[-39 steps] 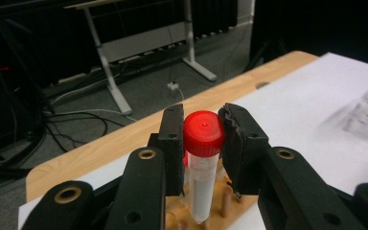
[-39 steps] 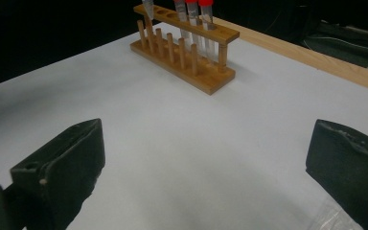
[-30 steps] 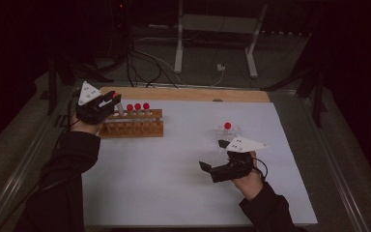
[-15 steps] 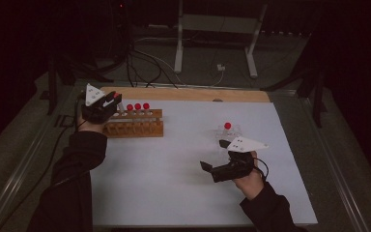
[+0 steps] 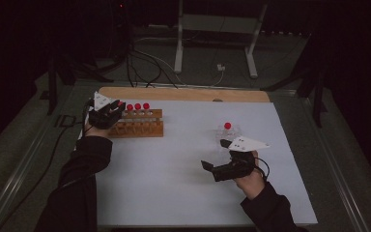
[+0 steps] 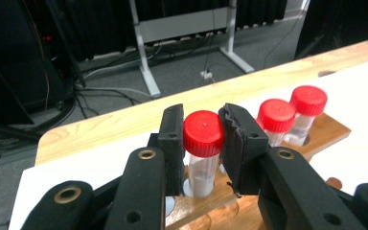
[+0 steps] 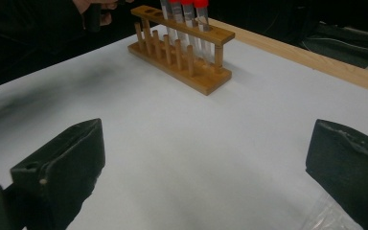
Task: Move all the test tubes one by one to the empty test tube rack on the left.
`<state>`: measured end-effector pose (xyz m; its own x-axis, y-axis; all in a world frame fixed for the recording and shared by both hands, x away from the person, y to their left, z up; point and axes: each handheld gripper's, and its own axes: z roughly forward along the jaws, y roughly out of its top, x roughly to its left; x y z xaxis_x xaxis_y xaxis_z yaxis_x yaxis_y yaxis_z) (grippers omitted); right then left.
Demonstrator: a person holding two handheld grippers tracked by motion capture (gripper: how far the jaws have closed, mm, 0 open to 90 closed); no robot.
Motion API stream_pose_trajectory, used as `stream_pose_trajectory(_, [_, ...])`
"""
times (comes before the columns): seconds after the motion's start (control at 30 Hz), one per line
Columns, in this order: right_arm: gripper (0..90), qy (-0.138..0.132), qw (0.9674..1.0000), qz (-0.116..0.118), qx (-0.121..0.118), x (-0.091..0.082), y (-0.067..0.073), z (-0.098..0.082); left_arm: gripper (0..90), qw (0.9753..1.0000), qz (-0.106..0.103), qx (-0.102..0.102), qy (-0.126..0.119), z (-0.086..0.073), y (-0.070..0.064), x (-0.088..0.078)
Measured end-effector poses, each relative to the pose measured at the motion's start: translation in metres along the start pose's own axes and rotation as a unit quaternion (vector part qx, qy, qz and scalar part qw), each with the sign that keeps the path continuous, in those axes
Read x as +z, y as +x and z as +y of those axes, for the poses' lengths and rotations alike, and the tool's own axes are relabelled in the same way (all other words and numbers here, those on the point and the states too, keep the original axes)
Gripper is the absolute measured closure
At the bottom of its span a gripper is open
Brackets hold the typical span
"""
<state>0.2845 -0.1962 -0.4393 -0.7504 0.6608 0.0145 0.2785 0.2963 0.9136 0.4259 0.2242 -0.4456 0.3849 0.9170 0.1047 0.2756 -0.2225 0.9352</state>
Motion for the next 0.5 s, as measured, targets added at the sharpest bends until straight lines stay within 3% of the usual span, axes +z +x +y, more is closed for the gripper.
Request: stream_pose_trajectory(0.5, [0.0, 0.002, 1.0, 0.001, -0.001, 0.0004, -0.0012, -0.0003, 71.7, 0.9997, -0.004, -0.009, 0.022, -0.0044, 0.001, 0.0053])
